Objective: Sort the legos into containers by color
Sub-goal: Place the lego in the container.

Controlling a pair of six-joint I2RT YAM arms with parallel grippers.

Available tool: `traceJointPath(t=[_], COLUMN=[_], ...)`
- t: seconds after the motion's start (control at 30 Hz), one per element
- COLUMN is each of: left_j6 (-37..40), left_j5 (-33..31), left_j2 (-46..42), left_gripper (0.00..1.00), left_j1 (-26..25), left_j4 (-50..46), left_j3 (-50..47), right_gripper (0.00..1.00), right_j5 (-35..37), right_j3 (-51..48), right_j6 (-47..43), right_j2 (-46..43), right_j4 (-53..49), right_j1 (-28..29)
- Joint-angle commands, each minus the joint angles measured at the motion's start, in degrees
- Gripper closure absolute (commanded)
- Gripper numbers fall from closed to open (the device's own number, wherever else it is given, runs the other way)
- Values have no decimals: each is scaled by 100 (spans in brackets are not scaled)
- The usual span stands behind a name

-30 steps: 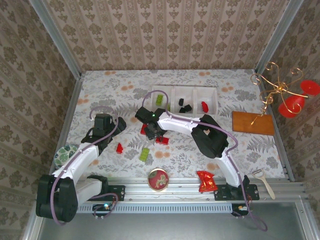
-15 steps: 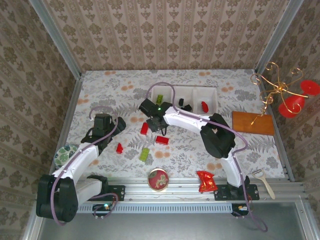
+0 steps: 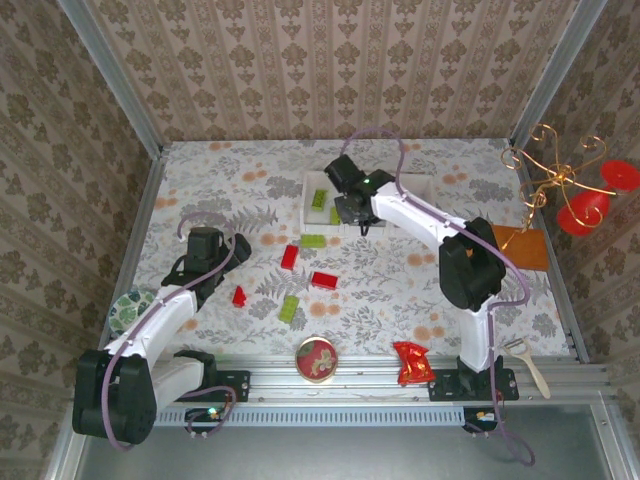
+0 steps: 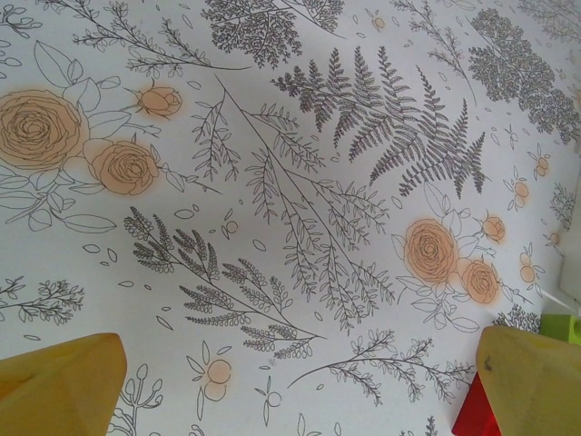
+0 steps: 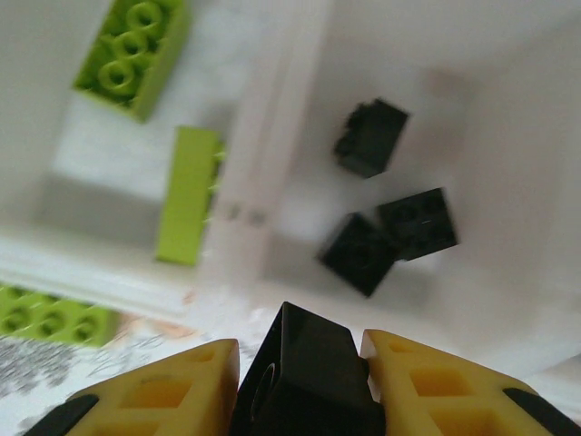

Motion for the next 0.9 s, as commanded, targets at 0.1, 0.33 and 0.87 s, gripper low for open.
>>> traceJointPath(t=[0.1,0.33,0.87], left_j6=[120,268,730], left_j5=[70,141,180], left_j2=[-96,-121,-353], left_gripper=[0,0,0], left_j1=[42,38,10], left_j4=[-173,-381,-1666], left_j3=[183,293,674], right_gripper=[62,56,40], right_j5=[120,89,73], right_j3=[390,816,467], right_j6=[-281,-353,-130], right_j2=[372,757,163], right_j4=[-81,-113,-109], right_j1=[-340,-528,-534])
